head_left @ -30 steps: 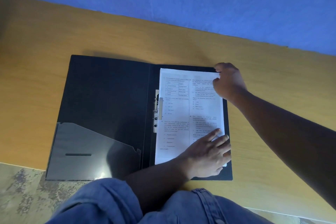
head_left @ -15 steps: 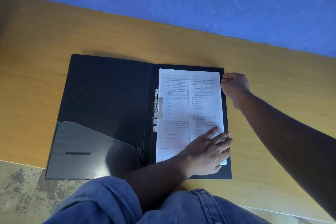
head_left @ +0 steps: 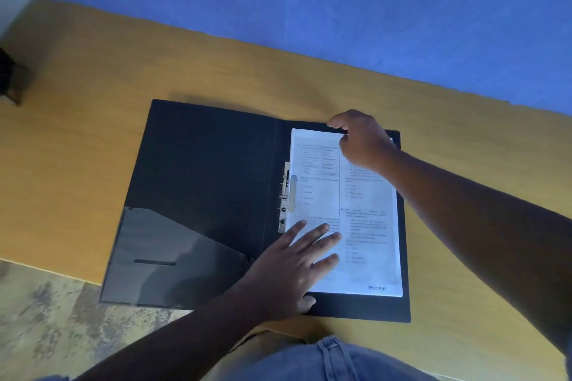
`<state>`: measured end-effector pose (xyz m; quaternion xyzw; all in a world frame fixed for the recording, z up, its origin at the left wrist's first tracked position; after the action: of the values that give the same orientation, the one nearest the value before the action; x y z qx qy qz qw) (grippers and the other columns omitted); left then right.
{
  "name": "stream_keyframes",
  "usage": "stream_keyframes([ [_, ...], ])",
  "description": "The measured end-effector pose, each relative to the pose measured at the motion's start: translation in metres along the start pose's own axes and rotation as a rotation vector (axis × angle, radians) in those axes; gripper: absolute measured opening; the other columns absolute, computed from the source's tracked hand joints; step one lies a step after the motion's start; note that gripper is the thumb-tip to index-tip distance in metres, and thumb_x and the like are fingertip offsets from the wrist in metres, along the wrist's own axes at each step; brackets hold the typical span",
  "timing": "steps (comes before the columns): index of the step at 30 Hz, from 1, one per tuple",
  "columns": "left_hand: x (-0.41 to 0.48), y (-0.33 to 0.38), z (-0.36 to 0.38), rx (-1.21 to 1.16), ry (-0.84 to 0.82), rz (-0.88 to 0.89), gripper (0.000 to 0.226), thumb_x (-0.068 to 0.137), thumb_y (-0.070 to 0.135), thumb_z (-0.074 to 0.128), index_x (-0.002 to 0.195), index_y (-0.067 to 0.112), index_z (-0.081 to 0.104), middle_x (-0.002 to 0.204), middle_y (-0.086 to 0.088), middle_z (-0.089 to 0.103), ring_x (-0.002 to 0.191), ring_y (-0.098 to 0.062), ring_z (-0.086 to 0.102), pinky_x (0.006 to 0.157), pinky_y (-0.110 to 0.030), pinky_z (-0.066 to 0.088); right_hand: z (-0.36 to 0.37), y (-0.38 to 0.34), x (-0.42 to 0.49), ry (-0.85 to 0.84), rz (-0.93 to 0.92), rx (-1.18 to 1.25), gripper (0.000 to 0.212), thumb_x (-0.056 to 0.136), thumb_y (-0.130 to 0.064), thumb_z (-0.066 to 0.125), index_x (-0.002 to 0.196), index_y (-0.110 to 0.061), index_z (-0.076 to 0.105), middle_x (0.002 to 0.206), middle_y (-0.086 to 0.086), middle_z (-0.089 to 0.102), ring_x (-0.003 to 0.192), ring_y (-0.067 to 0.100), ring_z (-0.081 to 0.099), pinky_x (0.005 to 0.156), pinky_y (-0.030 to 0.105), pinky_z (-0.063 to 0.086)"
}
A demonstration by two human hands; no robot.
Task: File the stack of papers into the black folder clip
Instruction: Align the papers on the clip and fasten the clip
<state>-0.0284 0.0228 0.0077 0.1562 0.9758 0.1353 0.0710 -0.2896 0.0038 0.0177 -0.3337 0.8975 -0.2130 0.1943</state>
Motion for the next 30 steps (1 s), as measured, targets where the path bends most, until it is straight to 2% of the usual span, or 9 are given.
stream_keyframes([
  [3,-0.011,-0.007,-0.003,0.023,-0.011,-0.031,0.078,0.068,0.038,0.076,0.137,0.016,0.049,0.161,-0.01,0.028,0.149,-0.028,0.018,0.12,-0.053,0.016,0.022,-0.022,0.01,-0.114,-0.021,-0.13,0.059,0.083,0.007,0.044,0.131,-0.023,0.06,0.138,-0.003,0.054,0.122,0.022,0.051,0.095,0.036,0.048],
  [10,-0.021,-0.012,-0.002,-0.007,0.024,-0.138,0.069,0.071,0.027,0.068,0.137,0.014,0.051,0.159,-0.012,0.033,0.147,-0.03,0.025,0.117,-0.054,0.023,0.033,-0.035,0.012,-0.12,-0.06,-0.269,0.071,0.075,0.016,0.046,0.132,-0.024,0.058,0.135,-0.004,0.054,0.119,0.024,0.048,0.094,0.042,0.049],
  [14,-0.024,-0.014,0.002,-0.042,0.028,-0.172,0.072,0.07,0.037,0.07,0.135,0.014,0.05,0.157,-0.011,0.037,0.146,-0.029,0.028,0.116,-0.053,0.027,0.031,-0.03,0.013,-0.148,-0.055,-0.209,0.064,0.081,0.008,0.05,0.137,-0.023,0.054,0.14,-0.002,0.052,0.126,0.024,0.047,0.102,0.043,0.043],
  [16,-0.024,-0.016,0.001,-0.054,0.035,-0.174,0.078,0.069,0.047,0.071,0.137,0.014,0.049,0.158,-0.011,0.035,0.147,-0.028,0.026,0.118,-0.051,0.024,0.02,-0.021,0.007,-0.073,-0.021,-0.059,0.054,0.087,-0.002,0.056,0.137,-0.022,0.054,0.138,0.0,0.054,0.124,0.021,0.051,0.101,0.041,0.045],
  [20,-0.021,-0.021,-0.002,-0.07,0.042,-0.197,0.083,0.069,0.049,0.073,0.141,0.017,0.046,0.161,-0.009,0.028,0.15,-0.026,0.019,0.12,-0.045,0.016,-0.005,0.034,-0.045,0.149,0.29,0.272,0.039,0.087,-0.017,0.062,0.125,-0.023,0.063,0.122,-0.004,0.065,0.102,0.009,0.06,0.071,0.019,0.046],
  [23,-0.021,-0.023,-0.001,-0.083,0.031,-0.232,0.081,0.068,0.043,0.074,0.14,0.018,0.048,0.16,-0.008,0.031,0.149,-0.026,0.022,0.12,-0.045,0.02,-0.002,0.083,-0.123,0.21,0.548,0.368,0.034,0.083,-0.02,0.066,0.117,-0.023,0.067,0.112,-0.004,0.069,0.095,0.014,0.064,0.075,0.028,0.051],
  [25,-0.021,-0.024,0.001,-0.093,0.024,-0.26,0.081,0.066,0.042,0.075,0.139,0.018,0.05,0.158,-0.008,0.035,0.148,-0.026,0.026,0.118,-0.045,0.023,0.004,0.102,-0.177,0.197,0.65,0.388,0.029,0.08,-0.022,0.07,0.109,-0.025,0.067,0.105,-0.006,0.071,0.09,0.011,0.065,0.071,0.029,0.051],
  [27,-0.02,-0.024,0.004,-0.097,0.013,-0.279,0.082,0.067,0.043,0.076,0.14,0.019,0.049,0.158,-0.007,0.035,0.148,-0.025,0.026,0.118,-0.043,0.021,0.016,0.113,-0.219,0.138,0.714,0.386,0.028,0.079,-0.024,0.073,0.106,-0.025,0.067,0.099,-0.011,0.071,0.086,0.003,0.063,0.064,0.025,0.047],
  [30,-0.019,-0.025,0.006,-0.096,-0.01,-0.293,0.085,0.066,0.045,0.078,0.142,0.019,0.047,0.158,-0.006,0.035,0.148,-0.025,0.026,0.118,-0.042,0.019,0.032,0.117,-0.245,0.075,0.74,0.429,0.033,0.081,-0.023,0.073,0.114,-0.021,0.068,0.095,-0.014,0.07,0.088,0.005,0.065,0.067,0.026,0.049],
])
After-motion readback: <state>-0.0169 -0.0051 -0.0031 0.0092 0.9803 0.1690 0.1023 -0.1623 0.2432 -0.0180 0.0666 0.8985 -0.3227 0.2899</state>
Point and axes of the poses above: each hand's wrist, its own x-axis towards the middle knuckle, its own z-axis out of the palm, y = z × x, the point moved 7 cm from there along x, towards the middle knuckle
